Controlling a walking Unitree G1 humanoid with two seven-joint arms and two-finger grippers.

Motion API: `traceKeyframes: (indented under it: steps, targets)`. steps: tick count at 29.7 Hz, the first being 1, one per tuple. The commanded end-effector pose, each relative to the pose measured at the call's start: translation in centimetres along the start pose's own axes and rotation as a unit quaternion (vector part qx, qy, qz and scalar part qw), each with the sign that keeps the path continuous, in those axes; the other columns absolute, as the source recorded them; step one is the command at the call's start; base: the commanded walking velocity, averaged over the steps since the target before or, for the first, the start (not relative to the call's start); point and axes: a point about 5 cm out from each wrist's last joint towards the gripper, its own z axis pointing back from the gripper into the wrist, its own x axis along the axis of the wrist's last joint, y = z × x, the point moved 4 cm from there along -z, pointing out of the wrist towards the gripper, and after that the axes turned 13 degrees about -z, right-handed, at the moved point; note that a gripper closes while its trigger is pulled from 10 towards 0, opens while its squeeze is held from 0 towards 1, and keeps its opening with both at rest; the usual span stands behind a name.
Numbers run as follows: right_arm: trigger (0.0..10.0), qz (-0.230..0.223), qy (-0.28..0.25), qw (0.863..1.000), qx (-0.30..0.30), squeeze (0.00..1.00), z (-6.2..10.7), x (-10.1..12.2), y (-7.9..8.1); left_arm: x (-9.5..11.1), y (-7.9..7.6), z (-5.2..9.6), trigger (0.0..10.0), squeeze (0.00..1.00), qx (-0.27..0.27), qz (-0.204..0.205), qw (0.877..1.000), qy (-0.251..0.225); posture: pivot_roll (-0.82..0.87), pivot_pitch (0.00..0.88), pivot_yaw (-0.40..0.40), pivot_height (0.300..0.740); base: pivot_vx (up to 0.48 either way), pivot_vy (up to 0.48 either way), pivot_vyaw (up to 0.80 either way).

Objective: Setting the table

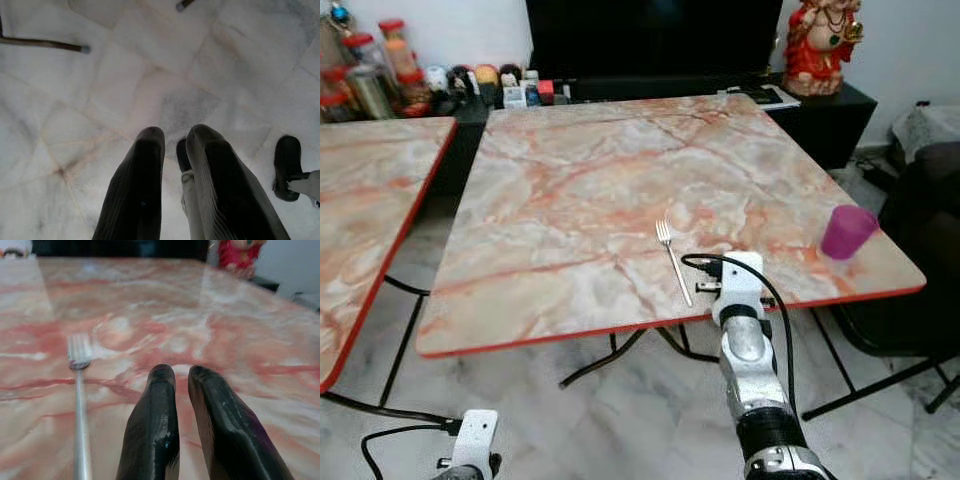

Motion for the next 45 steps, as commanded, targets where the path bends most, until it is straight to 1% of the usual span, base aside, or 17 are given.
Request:
traceKeyframes:
  steps: [1, 5, 7, 9, 12, 14, 19, 24, 26, 29, 30, 31, 39, 40, 43, 44, 45]
  targets:
    - [10.0, -0.003, 0.005, 1.000, 0.020, 0.00, -0.2, 0.0, 1.8, -1.0, 0.3, 0.1, 10.0, 0.00, 0.004, 0.001, 1.000, 0.015, -0.07, 0.000, -0.017, 0.740, 0.379, 0.000, 0.00]
    - [10.0, 0.004, 0.009, 0.999, 0.030, 0.00, 0.0, -0.3, 2.3, -1.1, 0.2, 0.1, 10.0, 0.00, 0.003, 0.004, 1.000, 0.016, -0.07, 0.000, -0.018, 0.740, 0.374, 0.000, 0.00]
    - [10.0, 0.032, 0.002, 0.999, 0.044, 0.00, 0.0, -0.2, 2.8, -1.0, 0.2, 0.1, 10.0, 0.00, 0.004, 0.005, 1.000, 0.016, -0.07, 0.000, -0.017, 0.740, 0.368, 0.000, 0.69]
    - [10.0, 0.041, -0.004, 0.998, 0.053, 0.00, 0.0, -0.1, 3.1, -1.0, 0.3, 0.1, 10.0, 0.00, 0.006, 0.005, 1.000, 0.016, -0.07, 0.000, -0.017, 0.740, 0.362, 0.000, 0.75]
    - [10.0, 0.013, -0.003, 0.999, 0.050, 0.00, 0.0, 0.0, 3.2, -0.9, 0.5, 0.1, 10.0, 0.00, 0.011, 0.010, 1.000, 0.013, -0.07, 0.000, -0.017, 0.740, 0.000, 0.000, 0.00]
    - [10.0, 0.009, -0.005, 0.999, 0.053, 0.00, 0.0, 0.1, 3.3, -0.9, 0.6, 0.1, 10.0, 0.00, 0.012, 0.011, 1.000, 0.012, -0.06, 0.000, -0.016, 0.740, 0.000, 0.000, 0.00]
    - [10.0, 0.011, -0.006, 0.998, 0.061, 0.00, 0.1, 0.1, 3.7, -1.0, 0.7, 0.1, 10.0, 0.00, 0.014, 0.013, 1.000, 0.013, -0.06, 0.000, -0.015, 0.740, 0.000, 0.000, 0.00]
    - [10.0, 0.017, -0.006, 0.997, 0.070, 0.00, 1.0, -0.4, 4.0, -1.5, 0.9, 0.2, 10.0, 0.00, 0.016, 0.012, 1.000, 0.016, -0.06, 0.000, -0.015, 0.740, 0.000, 0.000, 0.00]
    - [10.0, 0.018, -0.003, 0.997, 0.071, 0.00, 1.2, -0.7, 4.0, -1.8, 1.0, 0.3, 10.0, 0.00, 0.017, 0.012, 1.000, 0.019, -0.07, 0.000, -0.014, 0.740, 0.000, 0.000, 0.00]
    - [10.0, 0.016, 0.003, 0.998, 0.061, 0.00, 1.5, -1.2, 3.4, -2.3, 1.1, 0.3, 10.0, 0.00, 0.018, 0.010, 0.999, 0.025, -0.06, 0.000, -0.008, 0.740, 0.000, 0.000, 0.00]
    - [10.0, 0.017, 0.004, 0.998, 0.058, 0.30, 1.5, -1.3, 3.3, -2.3, 1.2, 0.3, 10.0, 0.00, 0.018, 0.008, 0.999, 0.026, -0.06, 0.000, -0.008, 0.740, 0.000, 0.000, 0.00]
    - [10.0, 0.013, 0.007, 0.999, 0.050, 1.00, 1.4, -1.3, 3.0, -2.4, 1.2, 0.3, 10.0, 0.00, 0.018, 0.008, 0.999, 0.027, -0.06, 0.000, -0.004, 0.740, 0.000, 0.000, 0.00]
    - [10.0, 0.029, 0.019, 0.999, 0.033, 1.00, 0.2, -0.7, 2.3, -2.0, 1.4, 0.3, 10.0, 0.00, 0.016, -0.001, 1.000, 0.024, -0.06, 0.000, 0.015, 0.740, 0.000, 0.000, 0.00]
    - [10.0, 0.033, 0.026, 0.999, 0.035, 1.00, -0.3, -0.5, 2.3, -1.8, 1.6, 0.2, 10.0, 0.00, 0.018, -0.001, 1.000, 0.022, -0.06, 0.000, 0.016, 0.740, 0.000, 0.000, 0.00]
    - [10.0, 0.042, 0.038, 0.997, 0.043, 1.00, -0.6, -0.5, 2.4, -1.7, 1.7, 0.2, 10.0, 0.00, 0.020, -0.002, 1.000, 0.021, -0.06, 0.000, 0.016, 0.740, 0.000, 0.000, 0.00]
    - [10.0, 0.042, 0.039, 0.997, 0.049, 0.00, -0.8, -0.3, 2.6, -1.7, 1.8, 0.2, 10.0, 0.00, 0.020, -0.002, 1.000, 0.021, -0.05, 0.000, 0.015, 0.740, 0.000, 0.000, 0.00]
    - [10.0, 0.042, 0.040, 0.997, 0.053, 0.00, -0.9, -0.2, 2.8, -1.7, 1.8, 0.2, 10.0, 0.00, 0.021, -0.002, 1.000, 0.021, -0.05, 0.000, 0.015, 0.740, 0.000, 0.000, 0.00]
